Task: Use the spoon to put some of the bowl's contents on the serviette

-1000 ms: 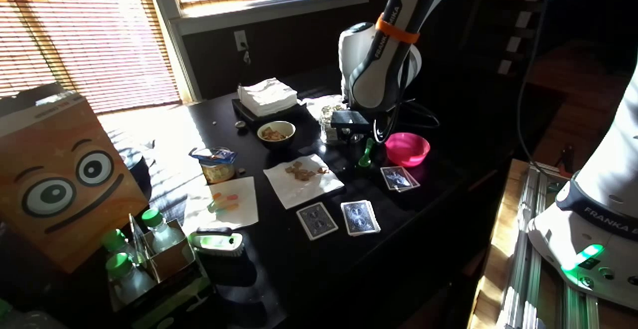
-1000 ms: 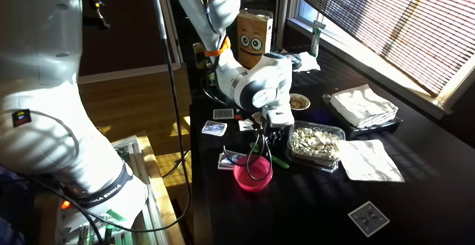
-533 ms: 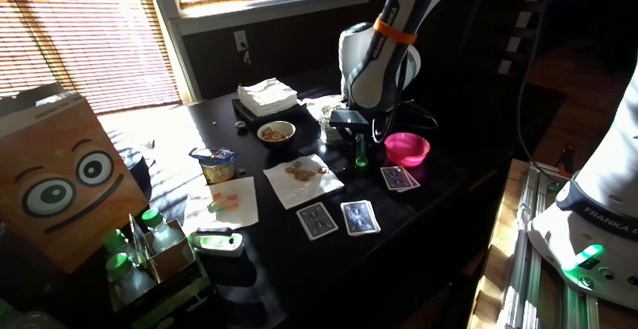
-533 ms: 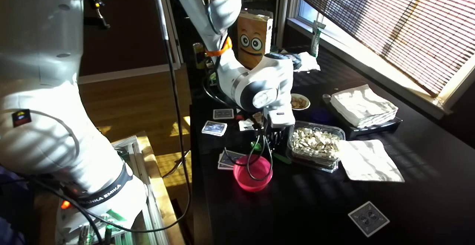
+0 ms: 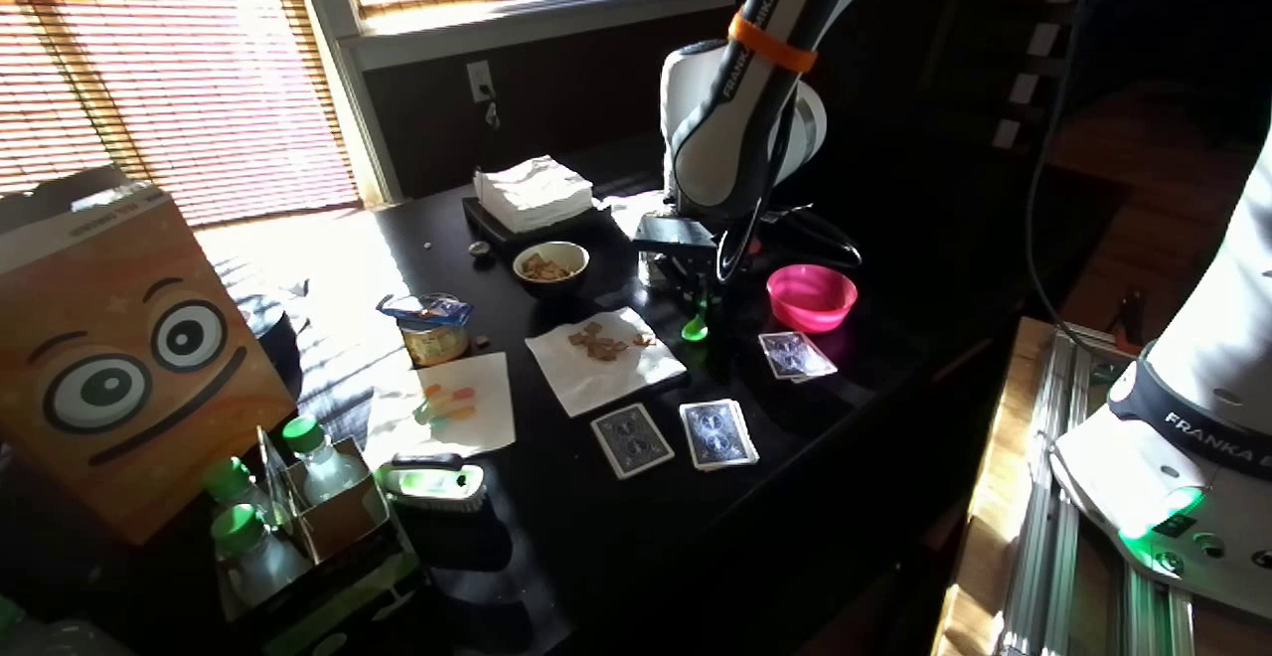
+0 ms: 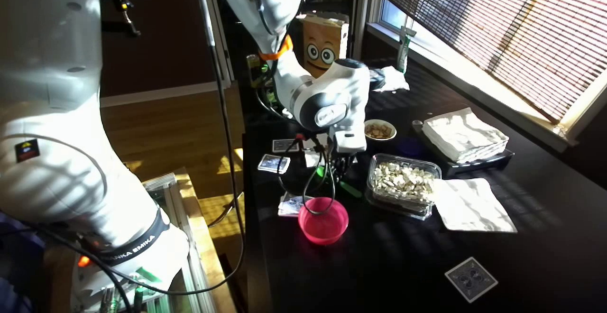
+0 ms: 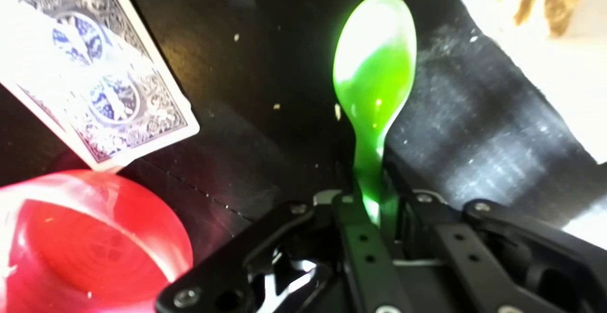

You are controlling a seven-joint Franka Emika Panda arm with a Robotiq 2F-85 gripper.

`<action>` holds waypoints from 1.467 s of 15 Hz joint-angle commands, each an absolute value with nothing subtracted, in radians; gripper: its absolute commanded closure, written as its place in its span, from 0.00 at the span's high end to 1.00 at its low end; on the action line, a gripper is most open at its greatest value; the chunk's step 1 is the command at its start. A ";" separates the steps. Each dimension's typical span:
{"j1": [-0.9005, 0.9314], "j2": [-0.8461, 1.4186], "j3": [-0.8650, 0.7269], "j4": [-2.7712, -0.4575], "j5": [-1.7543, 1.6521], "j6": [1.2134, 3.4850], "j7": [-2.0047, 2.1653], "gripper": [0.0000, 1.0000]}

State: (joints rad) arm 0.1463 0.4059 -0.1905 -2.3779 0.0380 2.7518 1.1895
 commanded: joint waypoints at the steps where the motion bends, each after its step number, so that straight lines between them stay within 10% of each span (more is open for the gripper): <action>1: 0.139 0.286 -0.128 -2.423 0.099 2.688 1.183 0.04; 12: 0.219 0.246 -0.128 -2.308 -0.070 2.995 1.248 0.04; 13: 0.182 0.211 -0.101 -2.357 -0.014 2.960 1.210 0.17; 21: 0.209 0.234 -0.118 -2.321 -0.043 2.978 1.218 0.17; 22: 0.209 0.234 -0.118 -2.321 -0.043 2.979 1.218 0.04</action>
State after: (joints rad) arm 0.2093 0.2344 -0.1178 -2.3208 -0.0431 2.9785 1.2183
